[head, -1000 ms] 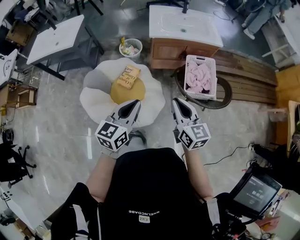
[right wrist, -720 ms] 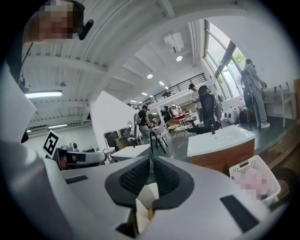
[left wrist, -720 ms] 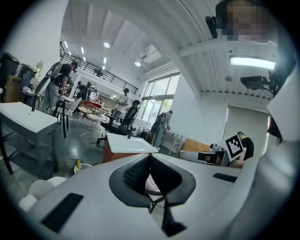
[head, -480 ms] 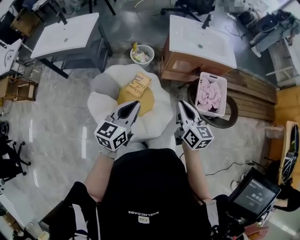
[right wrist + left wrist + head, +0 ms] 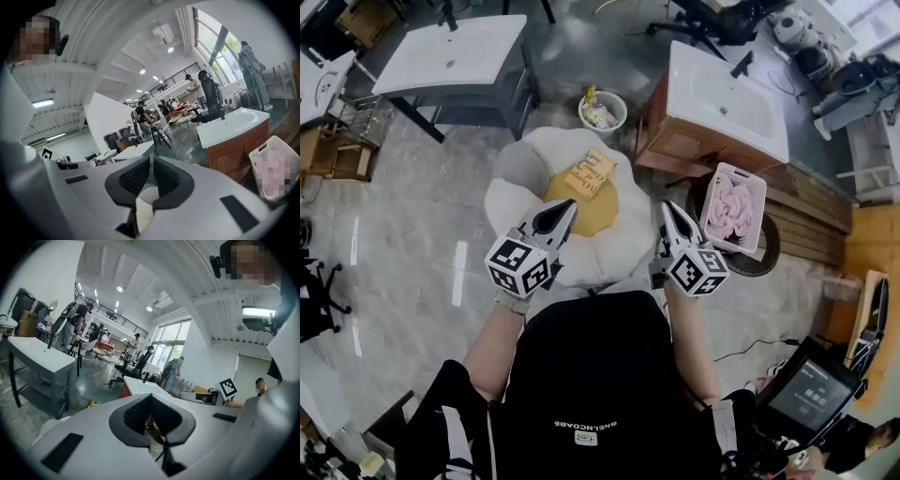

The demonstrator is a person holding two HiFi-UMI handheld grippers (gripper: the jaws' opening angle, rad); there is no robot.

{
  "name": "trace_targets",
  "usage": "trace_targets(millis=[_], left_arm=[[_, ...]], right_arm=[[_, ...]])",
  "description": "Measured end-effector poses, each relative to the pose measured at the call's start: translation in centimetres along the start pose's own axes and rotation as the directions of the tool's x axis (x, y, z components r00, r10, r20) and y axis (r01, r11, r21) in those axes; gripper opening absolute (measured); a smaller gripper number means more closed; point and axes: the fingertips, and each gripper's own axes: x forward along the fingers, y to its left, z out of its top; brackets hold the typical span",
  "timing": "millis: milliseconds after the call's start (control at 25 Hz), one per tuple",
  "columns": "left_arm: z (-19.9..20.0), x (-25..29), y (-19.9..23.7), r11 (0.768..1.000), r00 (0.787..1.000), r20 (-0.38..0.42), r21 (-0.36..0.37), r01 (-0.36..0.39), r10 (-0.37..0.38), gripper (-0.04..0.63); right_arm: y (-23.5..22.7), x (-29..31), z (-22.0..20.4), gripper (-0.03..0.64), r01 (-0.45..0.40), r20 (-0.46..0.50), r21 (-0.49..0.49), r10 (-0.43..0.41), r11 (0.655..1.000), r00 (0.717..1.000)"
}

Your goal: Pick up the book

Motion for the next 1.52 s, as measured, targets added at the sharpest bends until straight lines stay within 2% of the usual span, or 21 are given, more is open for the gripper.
trace_targets(millis=[240, 760, 1120, 1520], left_arm=[[0.2, 0.2, 1.6, 1.000, 1.000, -0.007, -0.018, -0.025, 0.025, 0.014], [0.2, 2.6, 4.8, 0.983, 0.986, 0.003, -0.068, -0.168, 0.169, 0.015], [-0.5, 5.8, 7.1, 0.953, 0.962, -0.025, -0.130, -0.273, 0.272, 0.015], [-2.2, 10.0, 8.6, 0.919, 0.935, -0.065, -0.176, -0.354, 0.348, 0.015]], right_arm=[[-0.5, 2.7, 0.1, 0.043, -0.011, -0.027, 0.055, 0.013, 0.998, 1.000], [-3.7, 9.8, -0.1, 0.043, -0.111, -0.132, 0.116, 0.126, 0.987, 0.983], [-7.7, 15.9, -1.4, 0.043, -0.137, -0.241, 0.161, 0.174, 0.977, 0.955], [-13.2, 21.5, -4.6, 0.043, -0.136, -0.356, 0.170, 0.190, 0.976, 0.915]])
